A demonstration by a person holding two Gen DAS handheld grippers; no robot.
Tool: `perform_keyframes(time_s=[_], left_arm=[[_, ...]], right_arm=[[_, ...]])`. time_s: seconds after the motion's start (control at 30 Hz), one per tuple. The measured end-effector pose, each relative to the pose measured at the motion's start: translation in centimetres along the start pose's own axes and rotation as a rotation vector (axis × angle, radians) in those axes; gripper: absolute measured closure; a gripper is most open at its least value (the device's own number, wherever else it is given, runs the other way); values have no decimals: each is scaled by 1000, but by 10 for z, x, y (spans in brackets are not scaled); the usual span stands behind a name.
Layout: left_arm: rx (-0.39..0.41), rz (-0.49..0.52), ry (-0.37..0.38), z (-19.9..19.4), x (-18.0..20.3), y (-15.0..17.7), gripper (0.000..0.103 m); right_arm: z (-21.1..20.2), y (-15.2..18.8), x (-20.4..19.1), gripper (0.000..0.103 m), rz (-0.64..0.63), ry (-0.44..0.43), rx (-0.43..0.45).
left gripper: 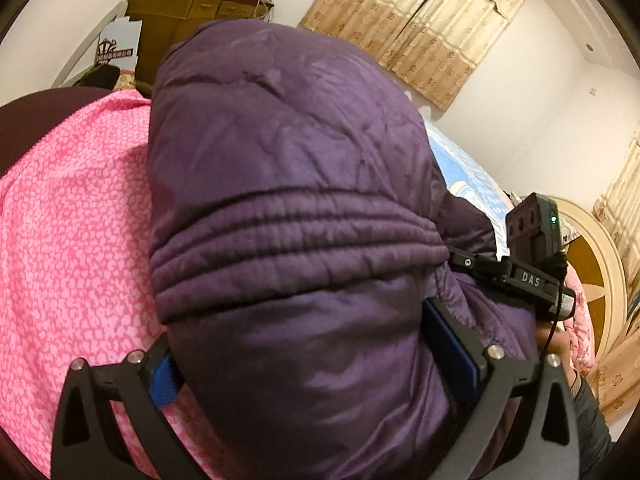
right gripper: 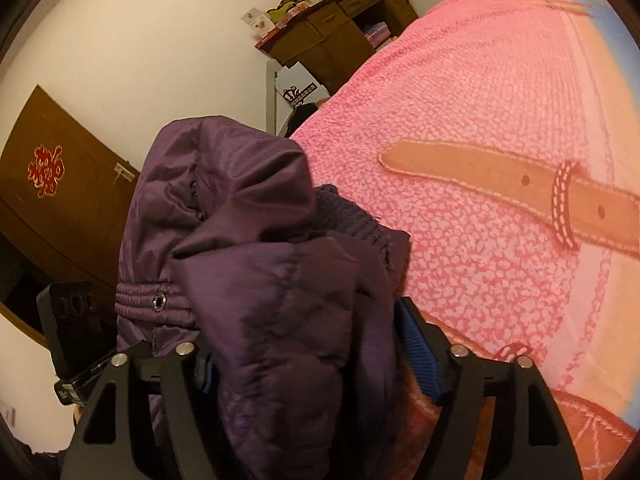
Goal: Fold large clothes
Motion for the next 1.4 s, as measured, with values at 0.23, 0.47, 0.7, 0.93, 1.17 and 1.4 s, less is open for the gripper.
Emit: perform_keyframes(time_s=[0.23, 0.47, 0.7, 0.93, 1.17, 1.4], left_arm=[[9, -5, 29, 0, -1, 0, 0], [-2, -42, -16, -16, -7, 6, 0], [12, 13, -109, -56, 2, 4, 0], [195, 214, -246, -126, 28, -12, 0], [275, 247, -242, -145, 40, -9, 0], [287, 264, -213, -145, 51, -10, 0]], right_arm=[[-10, 10, 12, 25, 21, -3, 26], [-38, 13, -2, 21, -17, 20, 71], [-93, 5, -21, 20, -32, 77, 167], [-177, 2, -52, 20, -78, 223, 364], [-211, 51, -106, 20, -149, 283, 433], [-191, 84, -129, 20, -179, 321, 406]])
Point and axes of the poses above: each gripper's, at about its wrist camera, not at the fingertips, and z roughly the way its jaws point, x to its right, y to its underside, the point moved 9 cm from there along z, roughly the way its jaws point, and after that the axes turned 1 degree about -x, right-handed, at the moved point
